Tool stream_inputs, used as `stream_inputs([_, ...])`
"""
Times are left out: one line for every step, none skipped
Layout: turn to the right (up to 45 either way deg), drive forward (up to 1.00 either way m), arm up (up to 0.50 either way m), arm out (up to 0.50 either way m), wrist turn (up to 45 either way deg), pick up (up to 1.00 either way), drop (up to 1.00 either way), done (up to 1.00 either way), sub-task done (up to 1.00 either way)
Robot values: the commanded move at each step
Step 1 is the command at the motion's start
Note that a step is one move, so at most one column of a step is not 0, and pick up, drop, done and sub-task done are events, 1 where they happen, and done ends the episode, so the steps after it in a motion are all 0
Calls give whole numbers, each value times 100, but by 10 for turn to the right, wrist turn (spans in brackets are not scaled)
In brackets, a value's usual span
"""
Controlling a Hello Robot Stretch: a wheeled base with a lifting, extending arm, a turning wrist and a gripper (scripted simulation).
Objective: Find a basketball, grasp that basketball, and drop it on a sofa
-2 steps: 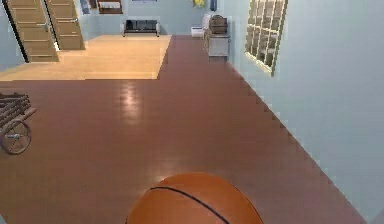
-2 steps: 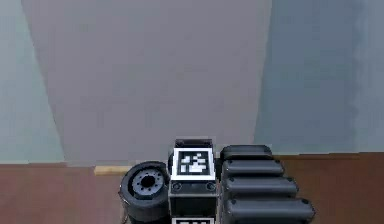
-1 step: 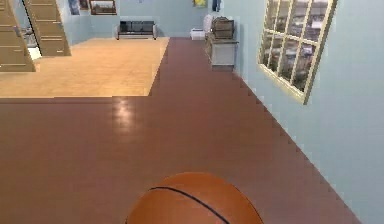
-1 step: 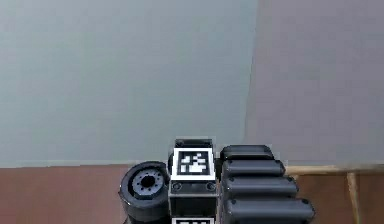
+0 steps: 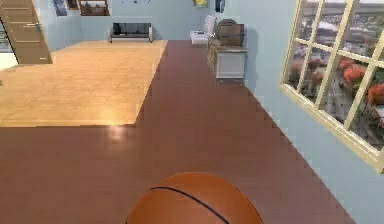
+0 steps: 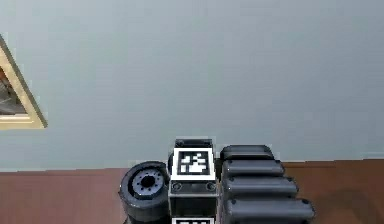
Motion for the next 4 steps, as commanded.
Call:
stream_inputs([0, 100, 0, 0, 0, 0, 0, 0, 0])
stream_inputs([0, 100, 0, 0, 0, 0, 0, 0, 0])
stream_inputs([-30, 0, 0, 0, 0, 0, 0, 0, 0])
stream_inputs([0, 100, 0, 0, 0, 0, 0, 0, 0])
